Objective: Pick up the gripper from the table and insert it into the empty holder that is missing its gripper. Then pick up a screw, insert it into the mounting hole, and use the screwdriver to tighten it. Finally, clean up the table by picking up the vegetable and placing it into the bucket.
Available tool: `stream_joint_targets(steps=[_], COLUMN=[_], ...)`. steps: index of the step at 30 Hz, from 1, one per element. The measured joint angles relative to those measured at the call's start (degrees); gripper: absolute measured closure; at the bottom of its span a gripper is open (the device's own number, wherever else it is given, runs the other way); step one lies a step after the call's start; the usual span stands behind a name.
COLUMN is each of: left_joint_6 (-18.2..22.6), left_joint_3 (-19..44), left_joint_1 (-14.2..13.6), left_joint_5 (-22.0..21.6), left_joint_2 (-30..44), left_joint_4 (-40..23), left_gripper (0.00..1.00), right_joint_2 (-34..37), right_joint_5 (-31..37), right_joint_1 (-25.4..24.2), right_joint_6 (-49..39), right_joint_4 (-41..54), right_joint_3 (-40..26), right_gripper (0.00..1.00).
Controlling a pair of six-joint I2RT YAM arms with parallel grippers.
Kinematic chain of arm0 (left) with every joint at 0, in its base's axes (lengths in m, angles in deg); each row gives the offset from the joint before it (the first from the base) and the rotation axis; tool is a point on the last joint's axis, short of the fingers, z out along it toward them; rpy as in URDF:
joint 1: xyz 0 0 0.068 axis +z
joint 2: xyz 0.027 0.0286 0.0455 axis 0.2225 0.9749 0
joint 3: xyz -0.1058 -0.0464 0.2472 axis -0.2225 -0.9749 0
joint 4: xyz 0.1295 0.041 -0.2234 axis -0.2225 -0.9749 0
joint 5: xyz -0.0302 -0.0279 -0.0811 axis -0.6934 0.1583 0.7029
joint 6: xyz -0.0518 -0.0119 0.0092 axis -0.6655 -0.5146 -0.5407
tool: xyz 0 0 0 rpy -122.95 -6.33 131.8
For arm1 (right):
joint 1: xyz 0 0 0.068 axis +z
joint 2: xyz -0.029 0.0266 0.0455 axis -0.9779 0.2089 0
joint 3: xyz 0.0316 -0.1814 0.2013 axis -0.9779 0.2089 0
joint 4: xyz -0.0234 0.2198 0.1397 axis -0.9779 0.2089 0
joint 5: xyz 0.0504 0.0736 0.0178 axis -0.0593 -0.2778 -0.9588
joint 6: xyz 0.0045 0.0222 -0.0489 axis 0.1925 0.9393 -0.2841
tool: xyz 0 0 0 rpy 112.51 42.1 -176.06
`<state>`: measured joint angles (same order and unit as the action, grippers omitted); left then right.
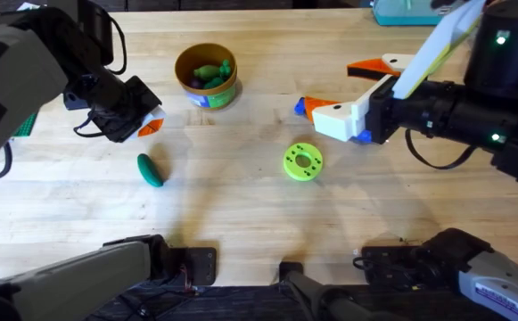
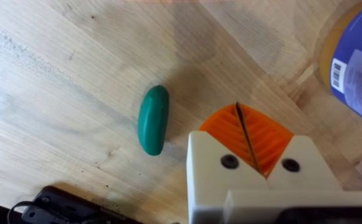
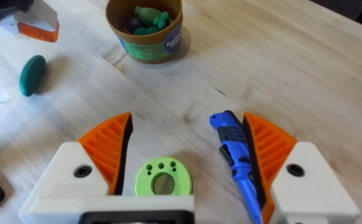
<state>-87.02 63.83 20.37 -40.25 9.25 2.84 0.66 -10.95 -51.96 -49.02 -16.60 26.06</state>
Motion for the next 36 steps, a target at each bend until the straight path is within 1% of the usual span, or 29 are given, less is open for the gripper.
stream_joint_targets(steps=[7,14,16,17,19,20,21,22,23,26,28,31,33,36], left_joint_6=[0.2,1.6,2.6,3.5,4.7,5.1,5.6,6.0,6.3,7.8,8.6,9.4,10.6,12.8], left_joint_3=[0.0,0.0,0.0,0.0,0.0,0.0,0.0,0.0,0.0,0.0,0.0,0.0,0.0,0.0], left_joint_1=[0.0,1.1,1.2,1.3,1.3,1.3,1.3,1.3,1.3,1.3,1.3,1.3,1.3,1.3], left_joint_5=[0.2,0.3,0.3,0.2,0.3,0.1,-0.1,-0.1,-0.3,-0.6,-1.5,-3.7,-5.1,-5.6], left_joint_2=[0.4,0.2,-1.1,-2.6,-6.4,-8.4,-11.0,-13.1,-15.2,-18.3,-18.1,-15.4,-12.6,-8.3], left_joint_4=[-1.3,-7.0,-7.9,-8.2,-9.0,-9.3,-9.8,-9.9,-9.9,-9.2,-9.0,-8.8,-8.7,-8.6], left_gripper=[0.989,0.996,0.996,0.915,0.596,0.455,0.281,0.141,0.089,0.072,0.072,0.07,0.069,0.069], right_joint_2=[0.0,0.0,0.0,0.0,0.0,0.0,0.0,0.0,0.0,0.0,0.0,0.0,0.0,0.0], right_joint_5=[0.0,0.0,0.0,0.0,0.0,0.0,0.0,0.0,0.0,0.0,0.0,0.0,0.0,0.0], right_joint_1=[0.0,0.0,0.0,0.0,0.0,0.0,0.0,0.0,0.0,0.0,0.0,0.0,0.0,0.0], right_joint_6=[0.1,0.1,0.1,0.1,0.1,0.1,0.1,0.1,0.1,0.1,0.1,0.1,0.1,0.1], right_joint_4=[1.4,2.8,2.9,2.9,2.9,2.9,2.9,2.9,3.0,3.0,2.9,2.9,3.0,3.0], right_joint_3=[0.0,0.1,0.1,0.1,0.1,0.1,0.1,0.1,0.1,0.1,0.1,0.1,0.1,0.1], right_gripper=[0.028,0.028,0.028,0.028,0.028,0.028,0.028,0.028,0.028,0.028,0.028,0.028,0.028,0.028])
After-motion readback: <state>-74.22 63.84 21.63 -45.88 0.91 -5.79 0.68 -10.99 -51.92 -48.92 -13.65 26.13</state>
